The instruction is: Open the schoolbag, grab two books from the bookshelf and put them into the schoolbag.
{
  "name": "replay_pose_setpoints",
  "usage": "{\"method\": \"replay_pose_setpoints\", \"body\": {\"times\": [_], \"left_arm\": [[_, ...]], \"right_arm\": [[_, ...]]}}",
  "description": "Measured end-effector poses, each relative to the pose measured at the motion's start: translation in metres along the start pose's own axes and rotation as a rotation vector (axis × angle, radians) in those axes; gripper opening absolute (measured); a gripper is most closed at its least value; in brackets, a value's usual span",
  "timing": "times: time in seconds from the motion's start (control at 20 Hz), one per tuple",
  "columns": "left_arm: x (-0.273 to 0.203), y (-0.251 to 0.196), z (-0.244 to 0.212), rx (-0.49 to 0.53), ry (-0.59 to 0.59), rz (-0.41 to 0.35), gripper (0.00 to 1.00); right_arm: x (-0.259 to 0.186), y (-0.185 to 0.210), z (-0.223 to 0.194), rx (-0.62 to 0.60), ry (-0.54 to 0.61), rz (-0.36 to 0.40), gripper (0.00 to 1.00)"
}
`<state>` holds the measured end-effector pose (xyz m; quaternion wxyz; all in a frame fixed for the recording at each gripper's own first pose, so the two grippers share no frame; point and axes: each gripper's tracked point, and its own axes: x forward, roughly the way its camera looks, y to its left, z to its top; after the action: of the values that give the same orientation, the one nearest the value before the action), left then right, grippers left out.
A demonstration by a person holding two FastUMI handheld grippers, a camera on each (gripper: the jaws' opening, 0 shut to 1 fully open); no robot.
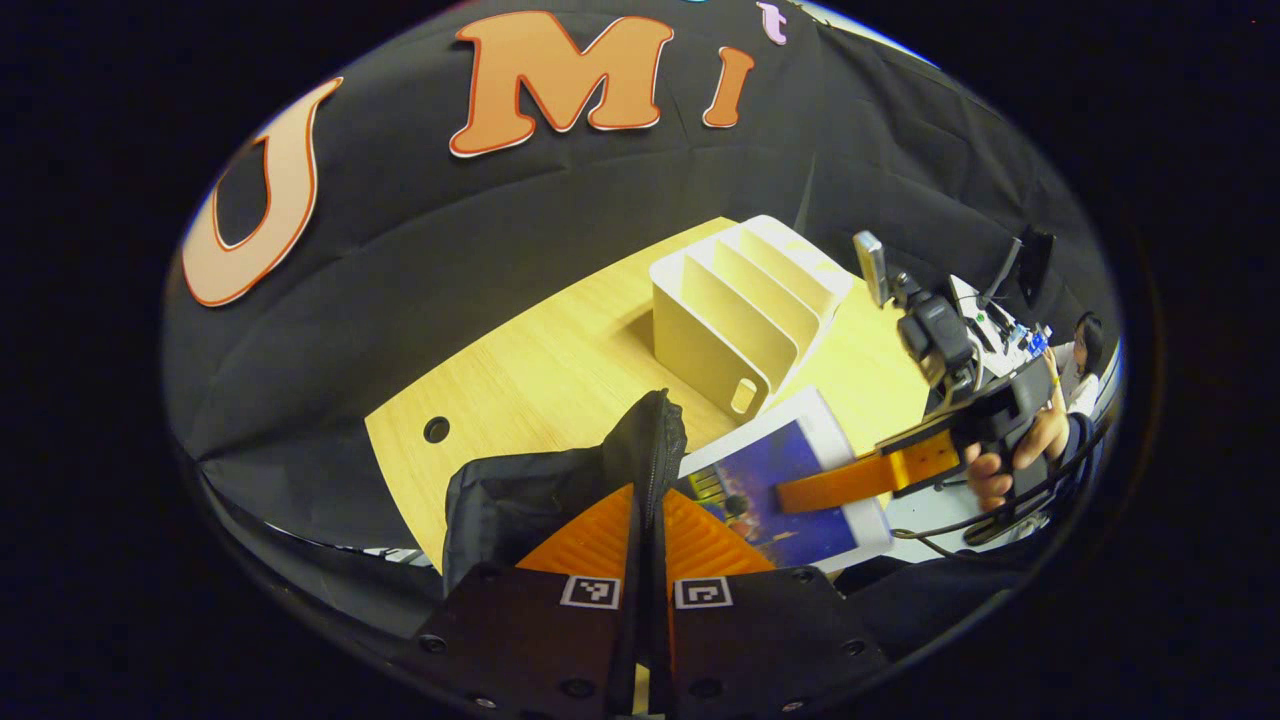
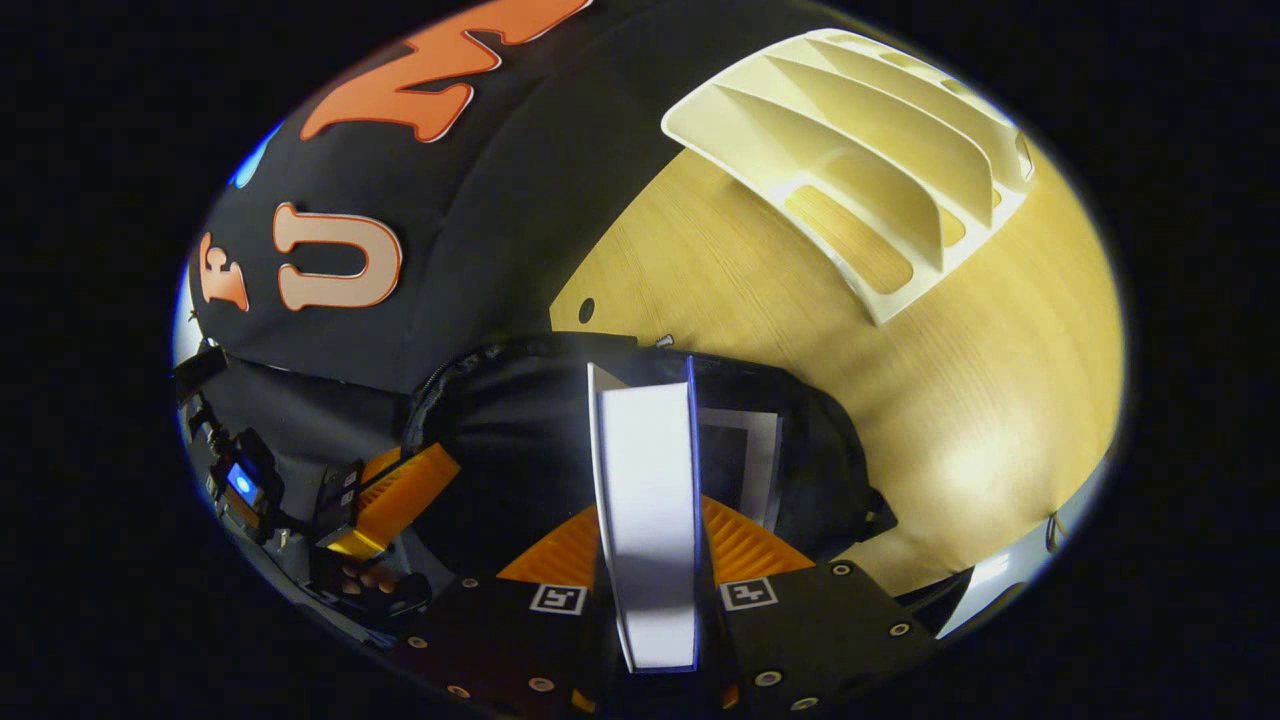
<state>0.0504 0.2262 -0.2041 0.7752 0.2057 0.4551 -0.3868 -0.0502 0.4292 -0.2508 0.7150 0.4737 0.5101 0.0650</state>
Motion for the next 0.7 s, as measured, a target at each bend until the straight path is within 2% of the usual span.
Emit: {"method": "replay_pose_setpoints", "body": {"times": [0.2, 0.55, 0.6, 0.65, 0.7], "left_arm": [[-0.005, -0.012, 0.003, 0.008, -0.012, -0.024, 0.06], [-0.002, -0.024, 0.002, -0.001, -0.017, -0.069, 0.04], [-0.001, -0.025, 0.001, -0.004, -0.016, -0.077, 0.04], [-0.003, -0.026, 0.001, -0.002, -0.016, -0.079, 0.04], [-0.003, -0.026, 0.001, -0.001, -0.013, -0.080, 0.04]], "right_arm": [[0.028, 0.018, -0.014, 0.025, 0.001, 0.050, 0.33], [0.062, 0.024, -0.020, 0.068, 0.020, 0.094, 0.33], [0.065, 0.024, -0.022, 0.082, 0.022, 0.098, 0.43], [0.067, 0.024, -0.023, 0.090, 0.026, 0.103, 0.43], [0.072, 0.021, -0.023, 0.100, 0.021, 0.099, 0.35]]}}
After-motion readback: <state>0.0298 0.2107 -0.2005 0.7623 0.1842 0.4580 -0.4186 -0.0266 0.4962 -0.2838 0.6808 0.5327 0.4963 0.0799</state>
